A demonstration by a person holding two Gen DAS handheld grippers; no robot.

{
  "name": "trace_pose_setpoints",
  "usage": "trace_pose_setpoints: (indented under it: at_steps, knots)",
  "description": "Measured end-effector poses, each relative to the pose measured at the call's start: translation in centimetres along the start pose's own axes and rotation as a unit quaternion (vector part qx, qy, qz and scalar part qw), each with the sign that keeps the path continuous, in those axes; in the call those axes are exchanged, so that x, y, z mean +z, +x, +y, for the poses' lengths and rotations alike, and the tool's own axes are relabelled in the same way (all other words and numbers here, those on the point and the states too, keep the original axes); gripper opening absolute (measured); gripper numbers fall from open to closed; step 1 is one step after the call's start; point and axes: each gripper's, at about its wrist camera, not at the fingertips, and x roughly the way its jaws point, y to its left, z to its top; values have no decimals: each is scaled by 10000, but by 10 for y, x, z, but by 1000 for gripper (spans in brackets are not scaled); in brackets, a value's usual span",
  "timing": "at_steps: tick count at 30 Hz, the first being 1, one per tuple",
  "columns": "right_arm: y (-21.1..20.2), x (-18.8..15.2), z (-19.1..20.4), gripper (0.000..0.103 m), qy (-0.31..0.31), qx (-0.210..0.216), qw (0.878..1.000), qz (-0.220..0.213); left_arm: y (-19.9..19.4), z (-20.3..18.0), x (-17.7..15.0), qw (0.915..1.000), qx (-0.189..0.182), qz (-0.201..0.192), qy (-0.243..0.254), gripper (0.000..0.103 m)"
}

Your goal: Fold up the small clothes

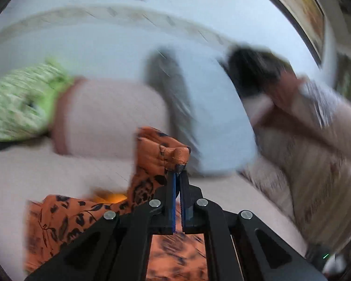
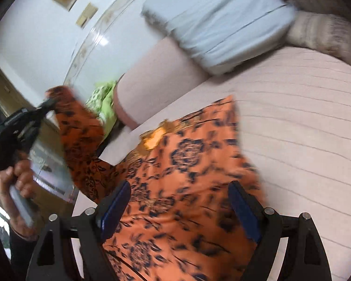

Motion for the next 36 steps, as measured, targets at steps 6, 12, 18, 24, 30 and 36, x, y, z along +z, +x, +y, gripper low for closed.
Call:
trace_pose_setpoints:
  at_steps: [6, 12, 18, 24, 30, 36]
  knots:
    - [-23, -13, -53, 87, 506, -307, 9982, 8, 119, -15, -96, 9683, -115, 2489, 184, 49]
    - [-23, -5, -52, 87, 637, -154, 9978, -66, 18, 46, -82, 9874, -227, 1560, -138, 78]
    - [32, 28, -4, 87, 208, 322, 9987, 327, -40, 170, -78, 9862, 1263, 989, -400, 84]
    - [124, 73, 14, 79, -381, -771, 9918, 949, -35, 255, -110, 9639, 2168, 1252, -907, 84]
    - [170, 64, 30, 15, -1381, -1990, 9600, 1405, -20, 280, -134, 9530, 2378, 1565, -1035, 83]
    - [175, 70, 22, 19, -1479, -2544, 9470, 1287, -20, 285, -135, 9532, 2386, 1541, -1040, 84]
